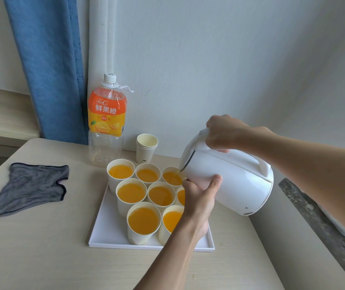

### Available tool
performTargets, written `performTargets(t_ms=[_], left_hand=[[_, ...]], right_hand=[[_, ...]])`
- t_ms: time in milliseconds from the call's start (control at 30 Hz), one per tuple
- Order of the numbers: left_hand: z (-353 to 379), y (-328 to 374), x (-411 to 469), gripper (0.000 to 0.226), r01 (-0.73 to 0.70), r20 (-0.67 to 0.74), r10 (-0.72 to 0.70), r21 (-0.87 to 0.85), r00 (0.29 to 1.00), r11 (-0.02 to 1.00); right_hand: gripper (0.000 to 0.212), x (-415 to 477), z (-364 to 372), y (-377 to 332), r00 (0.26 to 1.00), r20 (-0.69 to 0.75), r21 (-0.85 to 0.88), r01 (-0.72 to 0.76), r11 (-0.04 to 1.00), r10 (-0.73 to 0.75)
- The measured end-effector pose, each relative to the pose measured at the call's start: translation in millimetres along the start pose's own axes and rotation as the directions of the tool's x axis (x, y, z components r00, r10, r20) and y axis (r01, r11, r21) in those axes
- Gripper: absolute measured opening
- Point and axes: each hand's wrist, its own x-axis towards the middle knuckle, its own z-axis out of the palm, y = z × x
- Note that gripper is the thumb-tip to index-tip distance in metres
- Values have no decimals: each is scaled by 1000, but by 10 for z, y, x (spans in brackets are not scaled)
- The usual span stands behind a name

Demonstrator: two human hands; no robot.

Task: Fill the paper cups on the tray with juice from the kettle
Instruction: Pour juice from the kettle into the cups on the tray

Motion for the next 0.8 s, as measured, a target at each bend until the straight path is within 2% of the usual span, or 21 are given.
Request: performTargets(t_ms=[233, 467, 800], left_hand=[[13, 11, -18, 119, -3, 5, 3, -21, 1000, 1000], [17, 32, -25, 95, -2, 30, 2, 19, 1000, 1000], [-70, 245, -57, 89, -80, 41, 76, 116, 996, 990]], right_hand=[[25, -26, -5, -4, 1000, -1, -2, 10, 1000, -10], [25, -39, -4, 48, 1000, -1, 19, -21, 1000, 21], [24, -153, -148, 130, 997, -23, 132, -64, 989, 67]])
